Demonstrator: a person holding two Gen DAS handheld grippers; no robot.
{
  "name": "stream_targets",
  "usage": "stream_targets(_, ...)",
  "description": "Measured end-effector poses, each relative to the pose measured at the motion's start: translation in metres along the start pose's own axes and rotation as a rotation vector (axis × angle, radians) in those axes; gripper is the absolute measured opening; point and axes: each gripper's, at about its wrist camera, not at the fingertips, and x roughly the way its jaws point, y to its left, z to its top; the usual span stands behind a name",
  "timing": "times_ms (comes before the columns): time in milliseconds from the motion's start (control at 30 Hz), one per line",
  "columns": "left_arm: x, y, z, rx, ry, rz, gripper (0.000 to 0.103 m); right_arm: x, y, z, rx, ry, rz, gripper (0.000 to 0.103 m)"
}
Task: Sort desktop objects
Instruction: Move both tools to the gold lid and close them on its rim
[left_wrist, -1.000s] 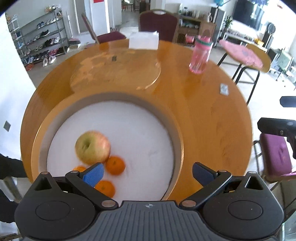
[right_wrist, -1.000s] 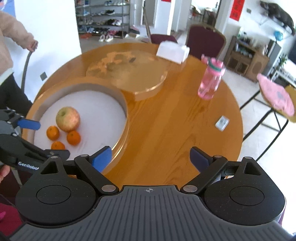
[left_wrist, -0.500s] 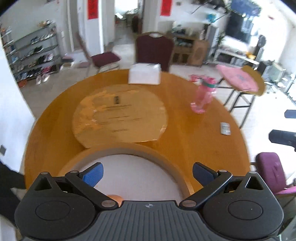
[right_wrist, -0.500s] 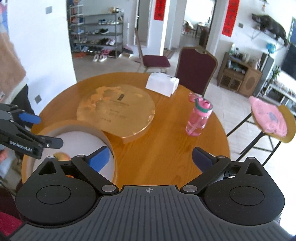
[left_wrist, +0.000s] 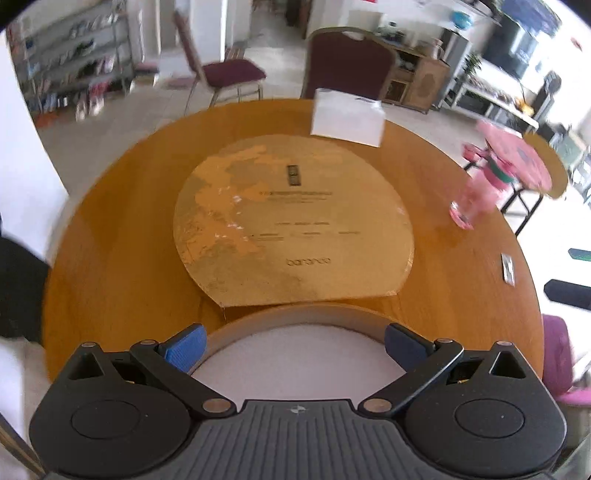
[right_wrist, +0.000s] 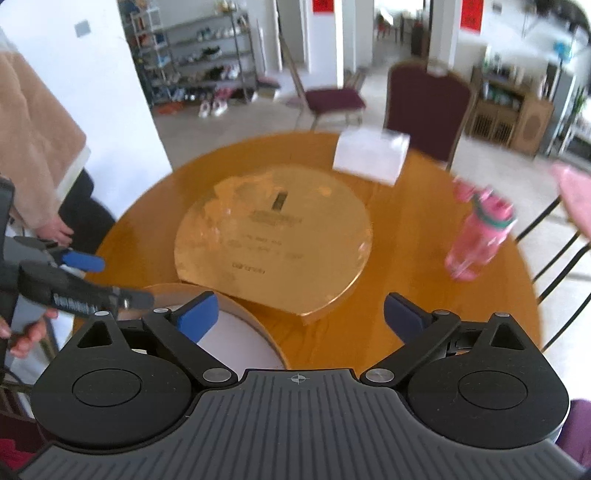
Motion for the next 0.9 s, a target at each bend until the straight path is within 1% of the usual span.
stream_targets(67, 0.025, 0.021, 0.008, -0.044, 0.037, -0.011, 0.101, 0.031, -0.006, 0.0, 0.051, 0.022, 0.017, 0.098)
stream_targets(200, 0.067, 0.049, 0.024, -0.097, 0.082, -0.03, 0.101, 0.085, -0.02, 0.0, 0.137, 0.085, -0.002, 0.098)
stream_targets(267, 0.081, 0.064, 0.036, -0.123, 0.069, -0.016, 0.101, 0.109, -0.025, 0.0, 0.154, 0.1, -0.031, 0.098)
stream_targets(367, 0.096, 0.082, 0.053, -0.144, 0.04, -0.012, 0.101, 0.138, -0.032, -0.001, 0.171, 0.076, -0.062, 0.098)
stream_targets(500, 0.117, 0.093, 0.064, -0.146, 0.034, -0.029, 0.101, 0.172, -0.044, 0.002, 0.186, 0.027, -0.087, 0.098)
stream_targets(567, 0.128, 0.096, 0.066, -0.156, 0.049, -0.055, 0.101, 0.189, -0.051, 0.002, 0.197, 0.017, -0.1, 0.098)
stream_targets(667, 0.14, 0.101, 0.067, -0.169, 0.06, -0.086, 0.101, 0.213, -0.059, 0.005, 0.206, 0.042, -0.115, 0.098)
stream_targets(767, 0.146, 0.105, 0.069, -0.165, 0.043, -0.08, 0.102, 0.233, -0.066, 0.01, 0.208, 0.07, -0.123, 0.098)
stream_targets(900, 0.151, 0.11, 0.072, -0.156, 0.055, -0.075, 0.102, 0.253, -0.075, 0.015, 0.221, 0.104, -0.129, 0.098)
